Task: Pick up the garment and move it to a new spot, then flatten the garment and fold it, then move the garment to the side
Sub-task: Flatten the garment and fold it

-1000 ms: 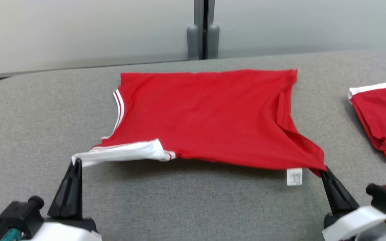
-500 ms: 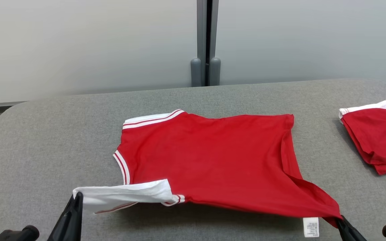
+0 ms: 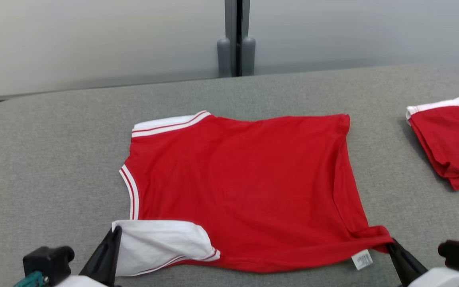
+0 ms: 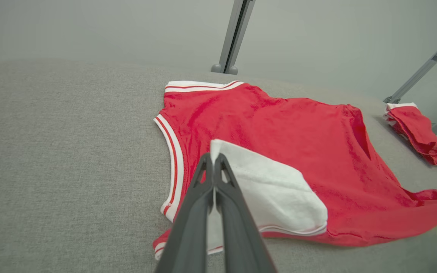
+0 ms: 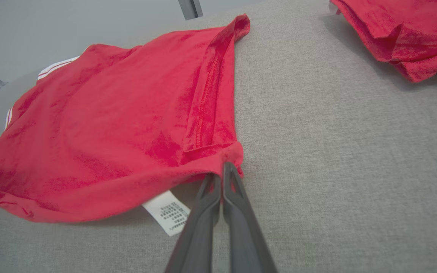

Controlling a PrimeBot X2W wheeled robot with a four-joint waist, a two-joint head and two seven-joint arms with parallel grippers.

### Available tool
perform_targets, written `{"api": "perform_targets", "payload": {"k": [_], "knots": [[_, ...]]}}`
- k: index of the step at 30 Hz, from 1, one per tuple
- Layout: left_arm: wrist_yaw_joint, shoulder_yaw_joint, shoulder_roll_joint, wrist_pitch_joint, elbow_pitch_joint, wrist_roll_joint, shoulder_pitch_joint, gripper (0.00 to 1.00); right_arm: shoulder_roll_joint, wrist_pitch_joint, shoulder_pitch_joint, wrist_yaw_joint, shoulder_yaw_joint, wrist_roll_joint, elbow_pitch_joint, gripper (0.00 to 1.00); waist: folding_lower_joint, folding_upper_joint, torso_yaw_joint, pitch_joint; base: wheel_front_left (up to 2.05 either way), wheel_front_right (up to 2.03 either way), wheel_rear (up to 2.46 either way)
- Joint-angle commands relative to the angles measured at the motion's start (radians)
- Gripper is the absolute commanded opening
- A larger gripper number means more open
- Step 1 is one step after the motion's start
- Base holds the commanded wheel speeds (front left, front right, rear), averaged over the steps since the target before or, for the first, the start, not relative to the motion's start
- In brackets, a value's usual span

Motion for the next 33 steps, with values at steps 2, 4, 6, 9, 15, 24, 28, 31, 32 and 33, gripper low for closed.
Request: {"api": "perform_targets", "payload": {"k": [2,4,6,9,15,24,28,31,32,33], "knots": [[-0.015,0.006,0.008,-0.007,0.047,-0.013,-0.061,0.00,-0.010,-0.009,-0.058,0.000,0.007,0.010,0.037,0.00,0.0000,0.0000,-0.011,0.054,0.00,0.00,0.00],[-0.029,0.008,0.013,-0.020,0.093,-0.018,-0.113,0.00,-0.007,-0.026,-0.098,0.000,0.008,0.026,0.073,0.00,0.0000,0.0000,-0.007,0.079,0.00,0.00,0.00],[-0.035,0.010,0.015,-0.028,0.114,-0.021,-0.135,0.00,-0.010,-0.035,-0.120,0.000,0.011,0.028,0.093,0.00,0.0000,0.0000,-0.006,0.091,0.00,0.00,0.00],[-0.056,0.012,0.018,-0.059,0.170,-0.026,-0.213,0.00,-0.014,-0.071,-0.181,0.000,0.011,0.044,0.150,0.00,0.0000,0.0000,0.001,0.120,0.00,0.00,0.00],[-0.093,0.003,0.018,-0.128,0.271,-0.017,-0.346,0.00,-0.029,-0.123,-0.282,0.000,0.034,0.061,0.237,0.00,0.0000,0.0000,0.005,0.171,0.00,0.00,0.00],[-0.107,0.005,0.002,-0.266,0.428,-0.002,-0.448,1.00,-0.060,-0.280,-0.377,0.000,0.115,0.088,0.287,1.00,0.0000,0.0000,-0.005,0.215,0.00,0.00,0.00],[-0.084,0.016,-0.013,-0.386,0.432,0.035,-0.436,1.00,-0.073,-0.362,-0.383,0.000,0.134,0.065,0.252,1.00,0.0000,0.0000,-0.006,0.202,0.00,0.00,0.00],[-0.060,0.023,-0.023,-0.481,0.415,0.067,-0.414,1.00,-0.083,-0.423,-0.376,0.000,0.130,0.028,0.212,1.00,0.0000,0.0000,-0.007,0.181,0.00,0.00,0.00],[-0.052,0.024,-0.025,-0.500,0.406,0.083,-0.407,1.00,-0.085,-0.439,-0.372,0.000,0.127,0.015,0.198,1.00,0.0000,0.0000,-0.007,0.174,0.00,0.00,0.00],[-0.044,0.026,-0.029,-0.516,0.397,0.092,-0.401,1.00,-0.084,-0.453,-0.367,0.000,0.121,0.004,0.182,1.00,0.0000,0.0000,-0.008,0.166,0.00,0.00,0.00]]}}
